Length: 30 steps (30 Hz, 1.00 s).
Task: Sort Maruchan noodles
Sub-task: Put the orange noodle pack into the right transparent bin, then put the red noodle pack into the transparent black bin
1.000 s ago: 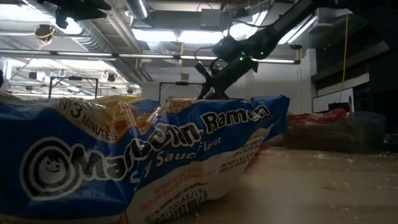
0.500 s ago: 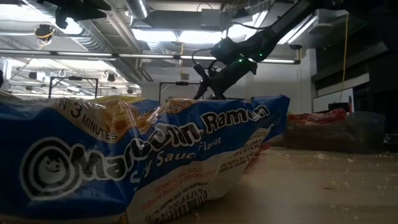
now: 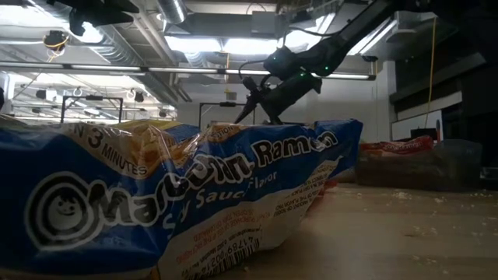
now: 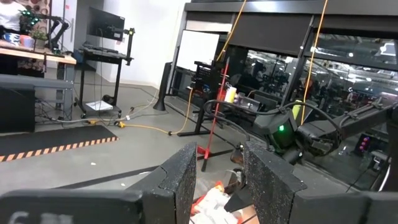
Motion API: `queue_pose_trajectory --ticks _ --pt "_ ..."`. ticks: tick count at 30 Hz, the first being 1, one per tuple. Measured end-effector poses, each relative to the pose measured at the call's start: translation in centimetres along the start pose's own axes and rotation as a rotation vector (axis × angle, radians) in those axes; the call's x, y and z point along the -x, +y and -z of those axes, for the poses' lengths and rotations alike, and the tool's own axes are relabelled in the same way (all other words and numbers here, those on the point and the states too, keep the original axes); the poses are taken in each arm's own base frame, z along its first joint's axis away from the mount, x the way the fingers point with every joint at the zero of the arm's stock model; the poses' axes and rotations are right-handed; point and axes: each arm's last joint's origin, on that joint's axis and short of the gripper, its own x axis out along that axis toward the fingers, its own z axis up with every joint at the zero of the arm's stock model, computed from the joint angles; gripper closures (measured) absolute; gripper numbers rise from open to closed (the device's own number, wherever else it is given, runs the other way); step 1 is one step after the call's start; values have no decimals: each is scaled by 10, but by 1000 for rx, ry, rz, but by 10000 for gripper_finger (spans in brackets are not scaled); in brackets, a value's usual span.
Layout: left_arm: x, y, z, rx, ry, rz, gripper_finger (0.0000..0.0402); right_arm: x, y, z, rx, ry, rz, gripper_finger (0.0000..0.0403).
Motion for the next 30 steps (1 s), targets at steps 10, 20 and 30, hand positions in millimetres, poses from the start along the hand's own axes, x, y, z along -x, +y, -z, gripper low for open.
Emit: queue_pose_trajectory --ticks 10,20,30 --pt "0 0 1 -11 9 -1 274 45 26 -3 7 57 -72 214" --pt "0 0 1 -11 11 9 274 83 68 105 263 369 364 214" --pt "0 0 2 -10 13 10 274 59 84 167 339 352 496 138"
